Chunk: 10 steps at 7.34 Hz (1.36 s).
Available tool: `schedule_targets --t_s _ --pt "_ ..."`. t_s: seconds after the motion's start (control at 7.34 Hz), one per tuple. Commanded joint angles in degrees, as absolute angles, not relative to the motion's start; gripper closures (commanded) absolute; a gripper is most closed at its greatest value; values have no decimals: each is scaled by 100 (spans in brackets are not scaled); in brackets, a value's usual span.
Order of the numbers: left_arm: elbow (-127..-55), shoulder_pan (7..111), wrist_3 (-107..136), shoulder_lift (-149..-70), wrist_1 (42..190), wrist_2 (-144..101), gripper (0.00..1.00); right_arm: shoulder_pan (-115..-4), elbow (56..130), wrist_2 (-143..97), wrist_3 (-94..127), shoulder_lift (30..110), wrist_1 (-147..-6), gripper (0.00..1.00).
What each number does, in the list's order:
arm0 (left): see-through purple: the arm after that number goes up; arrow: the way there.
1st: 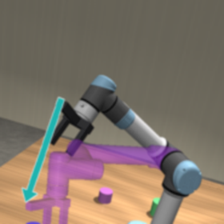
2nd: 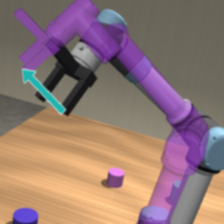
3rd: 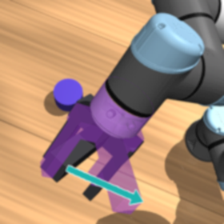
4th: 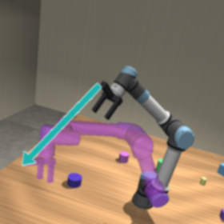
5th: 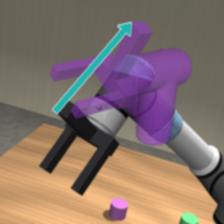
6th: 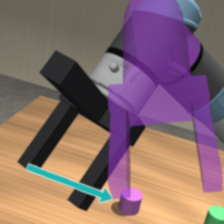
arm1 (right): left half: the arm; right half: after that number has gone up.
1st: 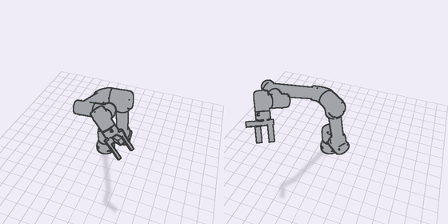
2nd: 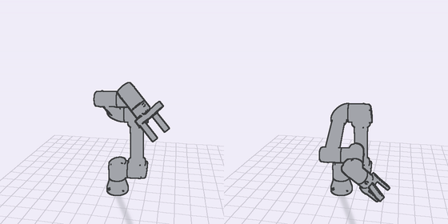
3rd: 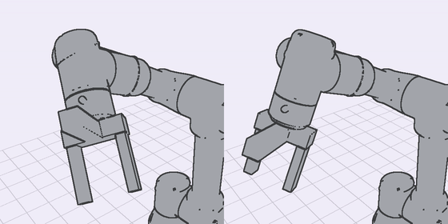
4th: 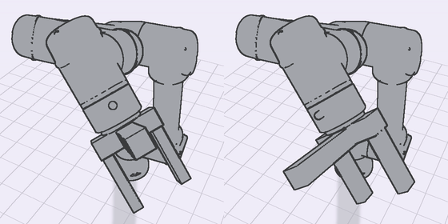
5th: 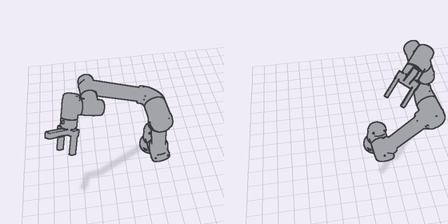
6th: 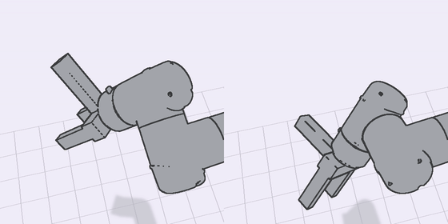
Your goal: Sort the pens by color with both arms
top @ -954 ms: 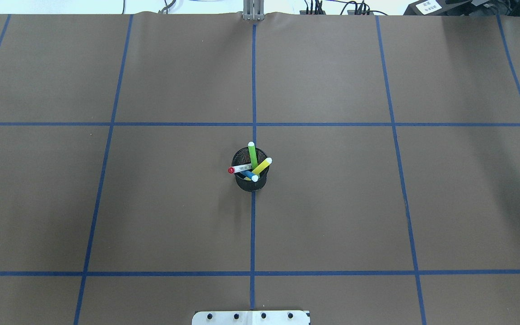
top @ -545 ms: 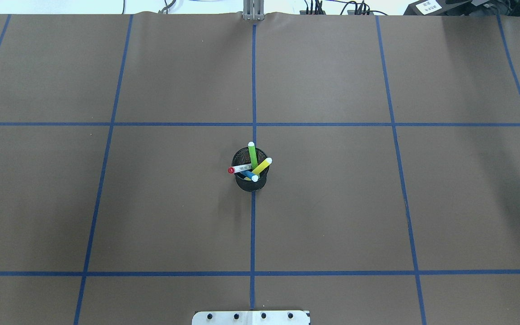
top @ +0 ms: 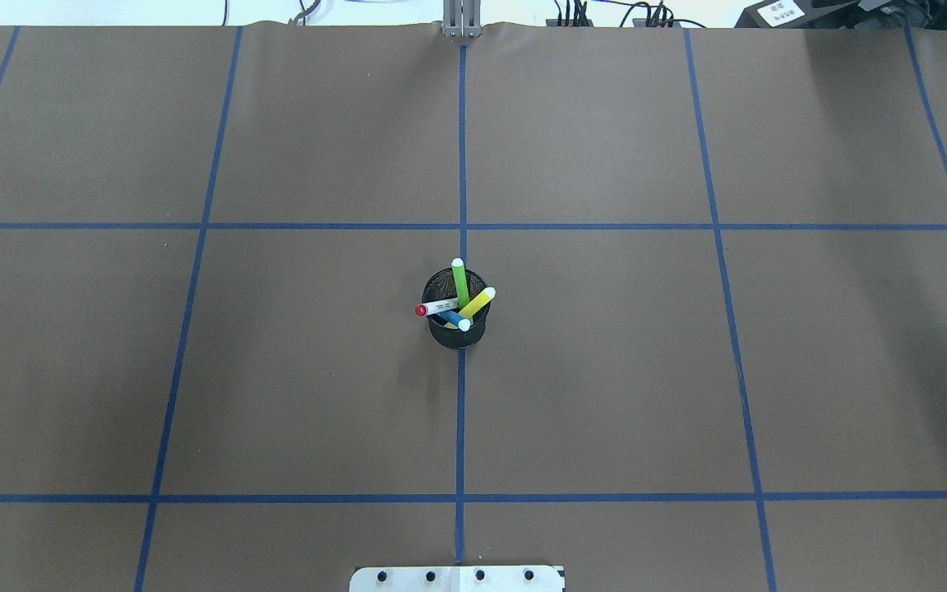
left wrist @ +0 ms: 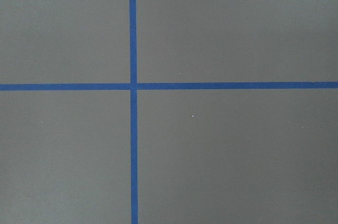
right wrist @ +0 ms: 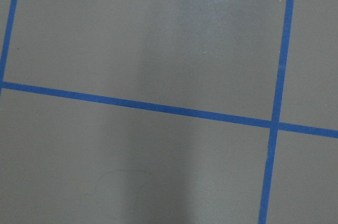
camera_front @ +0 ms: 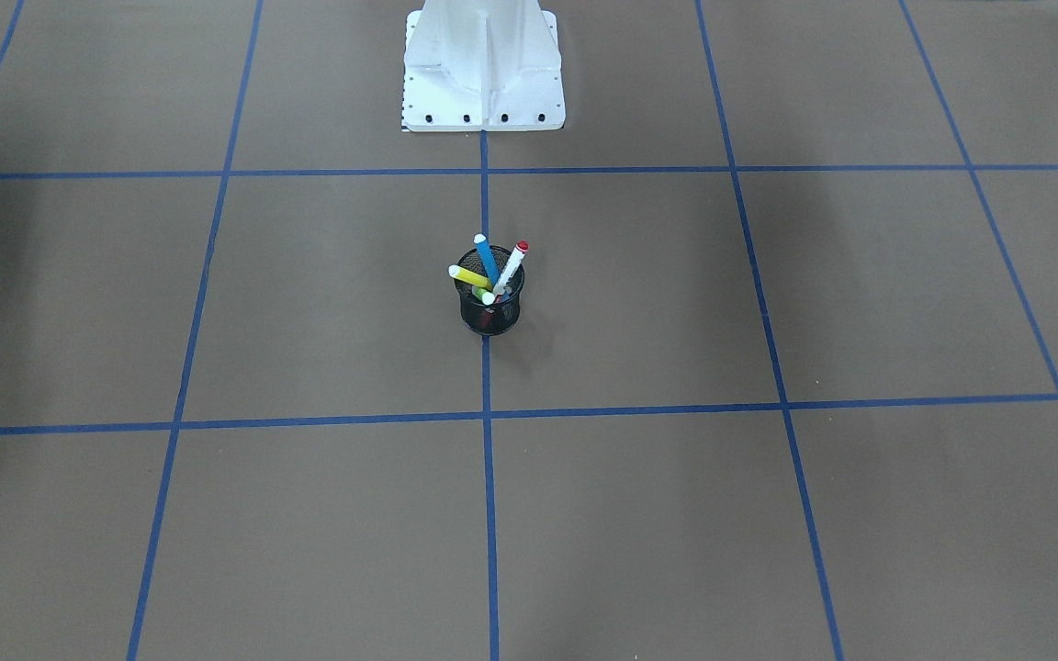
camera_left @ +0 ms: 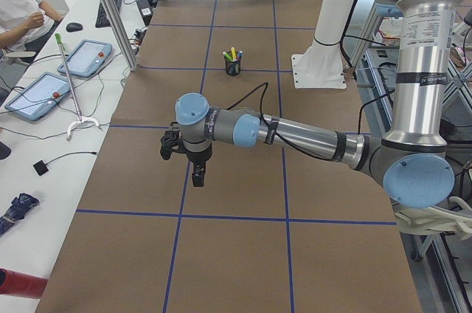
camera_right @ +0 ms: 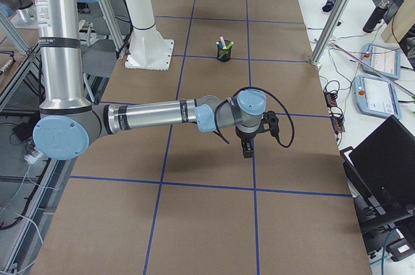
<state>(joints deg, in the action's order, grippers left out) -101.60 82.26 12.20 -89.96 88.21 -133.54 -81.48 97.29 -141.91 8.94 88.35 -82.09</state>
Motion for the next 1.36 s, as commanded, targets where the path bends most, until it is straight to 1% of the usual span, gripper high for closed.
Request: schedule_targets --t_s 0.0,0.27,0.41,0.82,0.95,1.23 --pt "-10169 8121 1230 -8991 8833 -13342 0 -7590 10340 -14441 1856 8842 -8139 0" --pt "-10125 8121 1231 -8991 8833 -13333 0 -6807 11027 -14292 3995 8667 -8130 0" --pt "-10116 8095 1222 -8991 8833 -13333 0 -6324 11187 -13952 5208 8257 -8130 1" --pt "-10116 8025 1239 -8991 8833 -13333 0 -4673 11259 -12697 8068 6842 -8104 1" --pt "-10064 7885 1231 -9026 8842 -13333 0 -4084 11328 -12100 8643 6577 -8104 1" --pt "-10037 7866 1230 -9026 8842 -13333 0 -3063 11574 -10483 9516 6399 -8095 1"
